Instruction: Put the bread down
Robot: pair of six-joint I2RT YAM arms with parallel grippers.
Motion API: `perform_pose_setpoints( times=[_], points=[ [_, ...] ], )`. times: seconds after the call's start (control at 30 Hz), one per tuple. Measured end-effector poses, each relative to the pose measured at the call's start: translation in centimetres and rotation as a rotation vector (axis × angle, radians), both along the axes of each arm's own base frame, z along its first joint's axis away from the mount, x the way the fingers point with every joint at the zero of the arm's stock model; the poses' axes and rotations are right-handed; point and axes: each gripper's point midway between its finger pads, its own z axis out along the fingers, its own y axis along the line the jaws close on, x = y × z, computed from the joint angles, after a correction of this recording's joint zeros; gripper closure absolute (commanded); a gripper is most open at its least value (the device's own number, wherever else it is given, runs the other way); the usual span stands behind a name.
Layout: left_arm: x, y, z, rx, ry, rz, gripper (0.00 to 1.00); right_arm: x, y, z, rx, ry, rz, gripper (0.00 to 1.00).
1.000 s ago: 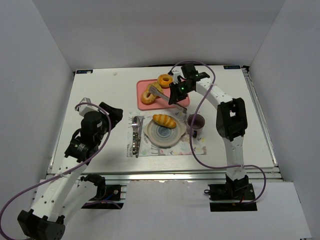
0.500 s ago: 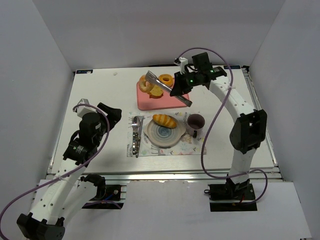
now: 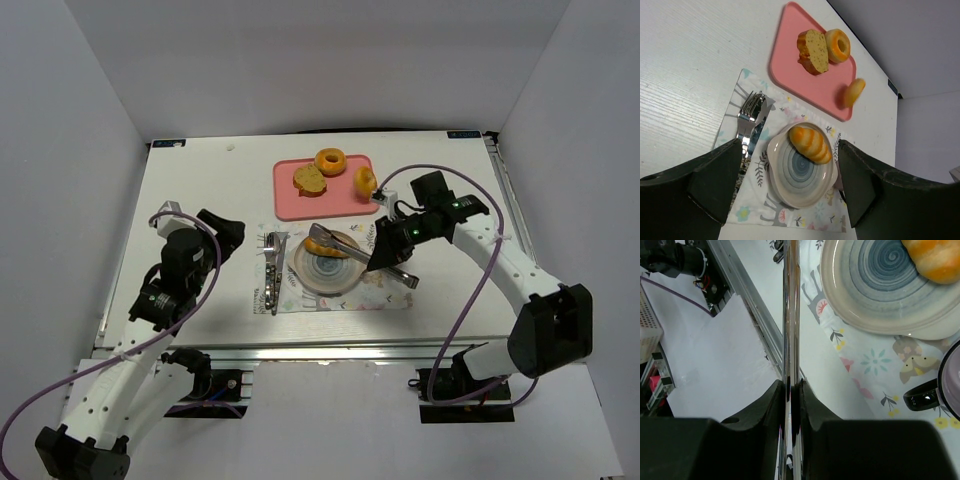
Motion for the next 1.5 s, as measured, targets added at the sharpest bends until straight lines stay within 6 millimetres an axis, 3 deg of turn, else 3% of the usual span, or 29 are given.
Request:
perform_pose_setpoints(
  times=[0.17,0.47,0.77,1.0,1.2,1.27,1.33,1.43,1.5],
  points=[
    [0.0,-0.1,-0.1,-0.003,0.001,-0.007,0.14,0.4,0.0,0.1,0.001,-0.022,0.001,0.88],
    [-0.6,0.1,1.0,-0.034,-0.042,0.002,0.14,3.3,0.1,1.0,0.006,-0.073,-0.024,0.88],
    [-0.6,0.1,1.0,-0.038,-0.042,0.005,0.14,8.4,-1.1,2.9,0.015,-0.129,-0.117,0.88],
    [-0.5,0.1,0.9,-0.036,-0.037,0.005,0.14,16.7,-6.2,5.9,0.019,-0.236,-0.313,0.87],
    [-0.4,0.0,0.7,-0.034,-0.032,0.004,0.14,18.6,-8.7,5.1,-0.045,-0.261,-0.400,0.87],
    [-0.3,-0.1,0.6,-0.034,-0.027,0.000,0.14,19.3,-9.9,4.4,-0.081,-0.257,-0.453,0.87],
    [-0.1,-0.2,0.5,-0.035,-0.025,-0.005,0.14,20.4,-12.3,3.2,-0.117,-0.253,-0.528,0.85],
    [0.2,-0.6,0.5,-0.038,-0.025,-0.014,0.14,21.5,-18.1,-0.4,-0.210,-0.218,-0.688,0.80],
    [0.4,-0.8,0.4,-0.041,-0.025,-0.023,0.14,21.2,-21.8,-3.5,-0.292,-0.178,-0.781,0.75]
  ],
)
